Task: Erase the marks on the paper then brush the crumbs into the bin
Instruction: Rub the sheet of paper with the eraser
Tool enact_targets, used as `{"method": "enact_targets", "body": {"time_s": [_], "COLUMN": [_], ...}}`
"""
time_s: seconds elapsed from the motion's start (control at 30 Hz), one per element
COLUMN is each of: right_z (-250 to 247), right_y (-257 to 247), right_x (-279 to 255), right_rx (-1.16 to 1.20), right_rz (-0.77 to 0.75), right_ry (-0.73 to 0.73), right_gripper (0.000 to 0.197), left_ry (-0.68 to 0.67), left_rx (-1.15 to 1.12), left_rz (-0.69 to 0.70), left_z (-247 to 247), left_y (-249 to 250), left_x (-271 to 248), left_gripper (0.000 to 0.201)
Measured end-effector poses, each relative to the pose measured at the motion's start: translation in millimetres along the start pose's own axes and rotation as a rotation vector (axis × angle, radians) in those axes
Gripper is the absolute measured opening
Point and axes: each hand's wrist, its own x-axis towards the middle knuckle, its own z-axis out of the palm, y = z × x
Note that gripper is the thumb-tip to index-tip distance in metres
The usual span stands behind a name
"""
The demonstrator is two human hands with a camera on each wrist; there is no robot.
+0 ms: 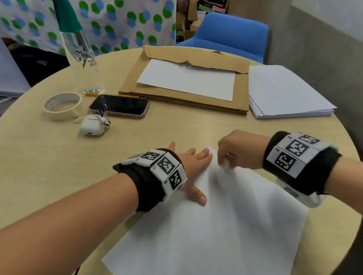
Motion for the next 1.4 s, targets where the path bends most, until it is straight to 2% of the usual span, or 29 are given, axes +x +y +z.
{"method": "enact_targets", "body": {"time_s": [0.13,0.3,0.5,0.6,0.7,0.73,0.83,0.9,1.0,1.07,1.17,1.2,1.33,1.4], "right_z": [10.2,6.8,13.4,21.1,14.2,11.5,8.0,9.8,19.4,26.1,24.9,21.8,8.8,14.3], "right_y": [-5.1,2.2,-7.9,-2.3,2.8,3.3,3.2,1.5,-9.8,-22.3,-29.5,-24.1,4.6,-2.7], "right_x": [1.9,-14.3,0.6,-12.8,-22.5,-23.4,-15.4,-5.3,-1.8,-11.3,-24.2,-21.8,2.3,-1.9], "right_rx": [0.073,0.013,0.060,0.070,0.110,0.167,0.452,0.582,0.546,0.501,0.667,0.716,0.703,0.662], "right_rz": [-0.020,0.016,0.036,0.044,0.116,0.145,0.257,0.360,0.418,0.339,0.279,0.303,0.496,0.473], "right_ry": [0.106,-0.055,0.126,0.069,-0.025,0.000,0.207,0.260,0.271,0.188,-0.049,-0.052,0.201,0.227], "right_gripper": [0.029,0.029,0.028,0.027,0.025,0.024,0.022,0.021,0.021,0.016,0.011,0.012,0.017,0.017], "left_ry": [-0.011,-0.035,-0.030,-0.050,-0.062,-0.062,-0.055,-0.052,-0.061,-0.063,-0.064,-0.066,-0.066,-0.073], "left_rx": [-0.011,0.016,0.004,0.025,0.037,0.039,0.036,0.037,0.050,0.027,0.030,0.040,0.060,0.063], "left_rz": [0.005,-0.012,-0.002,-0.018,-0.031,-0.033,-0.041,-0.047,-0.061,-0.062,-0.062,-0.062,-0.064,-0.065], "left_z": [0.6,-2.3,-3.5,-5.7,-6.0,-6.6,-7.8,-7.2,-5.6,-5.5,-4.7,-4.2,-4.0,-3.6], "left_y": [-2.0,1.3,1.9,2.5,2.8,3.6,6.1,8.4,9.4,8.4,8.8,9.0,10.0,9.5], "left_x": [-0.1,-2.4,-4.0,-5.5,-4.3,-4.1,-4.5,-5.4,-4.3,-3.4,-3.6,-3.5,-3.3,-2.3], "left_gripper": [0.114,0.112,0.112,0.110,0.113,0.114,0.121,0.125,0.126,0.128,0.129,0.128,0.128,0.128]}}
